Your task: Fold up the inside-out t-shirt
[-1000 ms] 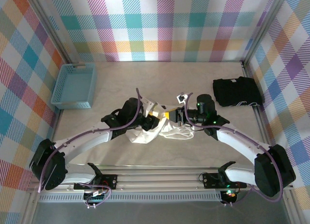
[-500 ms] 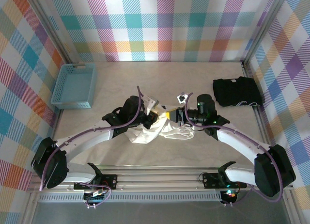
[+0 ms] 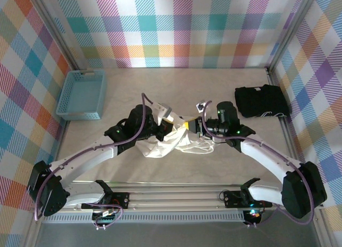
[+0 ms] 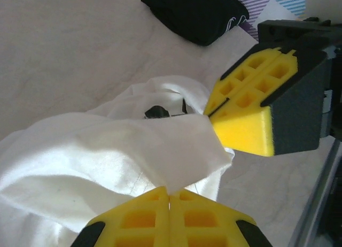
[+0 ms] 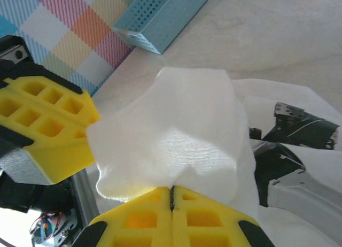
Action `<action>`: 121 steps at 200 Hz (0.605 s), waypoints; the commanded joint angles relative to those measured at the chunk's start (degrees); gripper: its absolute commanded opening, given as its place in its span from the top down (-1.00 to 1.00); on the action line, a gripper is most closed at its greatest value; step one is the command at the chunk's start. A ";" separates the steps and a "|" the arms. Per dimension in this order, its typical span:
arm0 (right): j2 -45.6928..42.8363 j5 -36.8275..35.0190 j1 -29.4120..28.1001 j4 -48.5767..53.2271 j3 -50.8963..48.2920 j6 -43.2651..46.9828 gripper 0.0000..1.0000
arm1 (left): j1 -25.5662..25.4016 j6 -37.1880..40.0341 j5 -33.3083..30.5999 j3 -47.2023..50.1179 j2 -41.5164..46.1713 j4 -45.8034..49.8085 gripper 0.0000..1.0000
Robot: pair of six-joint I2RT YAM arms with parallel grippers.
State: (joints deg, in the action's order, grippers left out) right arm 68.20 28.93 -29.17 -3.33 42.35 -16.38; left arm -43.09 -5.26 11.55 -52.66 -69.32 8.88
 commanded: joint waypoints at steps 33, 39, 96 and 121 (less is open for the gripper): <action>5.13 -15.08 0.25 14.96 9.81 3.07 0.64 | -0.13 -11.35 3.49 -11.69 -3.17 14.54 1.00; 5.03 -15.87 0.16 15.69 10.02 3.46 0.59 | -0.19 -12.27 3.73 -12.06 -3.45 14.90 1.00; -6.27 0.72 -2.42 4.07 -0.79 10.67 -0.03 | -0.44 -14.39 0.86 -16.88 -5.74 18.68 1.00; -5.94 3.46 -5.88 -1.30 -2.83 9.98 -0.34 | -0.57 -14.45 0.67 -18.18 -6.79 19.27 1.00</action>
State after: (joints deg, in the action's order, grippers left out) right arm 62.06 25.69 -32.18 3.40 41.10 -7.94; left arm -43.11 -18.70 12.82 -68.07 -75.48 26.00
